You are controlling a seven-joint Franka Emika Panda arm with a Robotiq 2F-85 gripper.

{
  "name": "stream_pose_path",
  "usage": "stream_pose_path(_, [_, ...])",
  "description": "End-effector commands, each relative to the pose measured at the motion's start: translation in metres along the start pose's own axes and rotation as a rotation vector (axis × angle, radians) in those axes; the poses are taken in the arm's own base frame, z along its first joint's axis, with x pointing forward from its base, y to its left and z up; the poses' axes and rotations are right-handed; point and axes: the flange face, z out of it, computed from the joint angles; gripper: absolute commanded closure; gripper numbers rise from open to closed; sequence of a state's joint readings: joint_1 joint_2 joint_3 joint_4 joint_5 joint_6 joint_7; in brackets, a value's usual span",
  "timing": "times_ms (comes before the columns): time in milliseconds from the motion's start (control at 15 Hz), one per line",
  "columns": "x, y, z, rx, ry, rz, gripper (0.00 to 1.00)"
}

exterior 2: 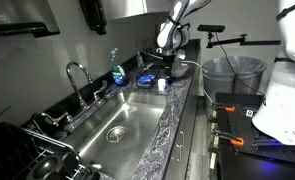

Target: Move the container to the left

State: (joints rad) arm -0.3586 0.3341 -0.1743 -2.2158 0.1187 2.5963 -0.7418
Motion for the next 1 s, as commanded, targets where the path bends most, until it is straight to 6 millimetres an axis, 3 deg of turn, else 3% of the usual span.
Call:
stream_pose_path(0, [0.012,0.005,0.009,-0.024,0.016,-0.019,0.00])
stream_pose_path(533, [0.021,0.007,0.024,-0.058,0.019,-0.051,0.00])
stream_pose_path(600, [0.021,0.008,0.025,-0.059,0.020,-0.052,0.18])
stream_pose_path(933, [0.023,0.010,0.022,-0.081,0.035,-0.058,0.58])
